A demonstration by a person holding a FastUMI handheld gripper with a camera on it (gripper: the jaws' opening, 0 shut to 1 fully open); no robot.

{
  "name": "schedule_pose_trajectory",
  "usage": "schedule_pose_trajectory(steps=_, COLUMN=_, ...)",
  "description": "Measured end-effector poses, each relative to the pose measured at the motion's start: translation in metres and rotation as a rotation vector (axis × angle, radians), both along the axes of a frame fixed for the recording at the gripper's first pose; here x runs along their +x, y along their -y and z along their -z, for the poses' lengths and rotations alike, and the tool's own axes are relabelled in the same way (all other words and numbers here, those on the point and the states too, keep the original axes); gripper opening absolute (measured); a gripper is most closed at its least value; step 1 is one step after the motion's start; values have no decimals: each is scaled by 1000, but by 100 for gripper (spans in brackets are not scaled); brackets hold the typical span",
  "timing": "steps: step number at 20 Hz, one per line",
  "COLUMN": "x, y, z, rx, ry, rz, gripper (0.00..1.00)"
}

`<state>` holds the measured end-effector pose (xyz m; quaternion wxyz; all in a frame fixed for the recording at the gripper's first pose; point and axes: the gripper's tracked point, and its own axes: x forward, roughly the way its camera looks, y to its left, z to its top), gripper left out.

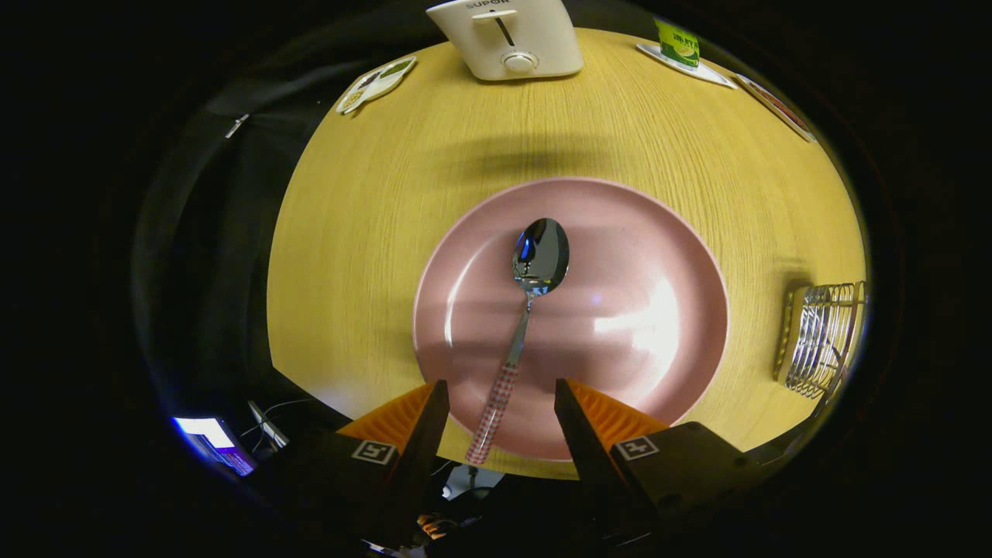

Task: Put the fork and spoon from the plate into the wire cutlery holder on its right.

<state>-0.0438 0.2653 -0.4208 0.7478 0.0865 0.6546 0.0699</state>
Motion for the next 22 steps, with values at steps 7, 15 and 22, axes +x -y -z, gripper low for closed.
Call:
schedule_pose_trajectory(steps=7, x=-8, y=-4, z=9, rx=10, ry=-60, rz=30, gripper=55)
schedule_pose_trajectory(steps=15, x=-15, y=3, z=21, rx=21, ry=-107, rz=12, gripper=25)
schedule_pose_trajectory(steps=22, x=-18, y=11, z=-2, rx=89, ry=-85, rz=-53, gripper=10)
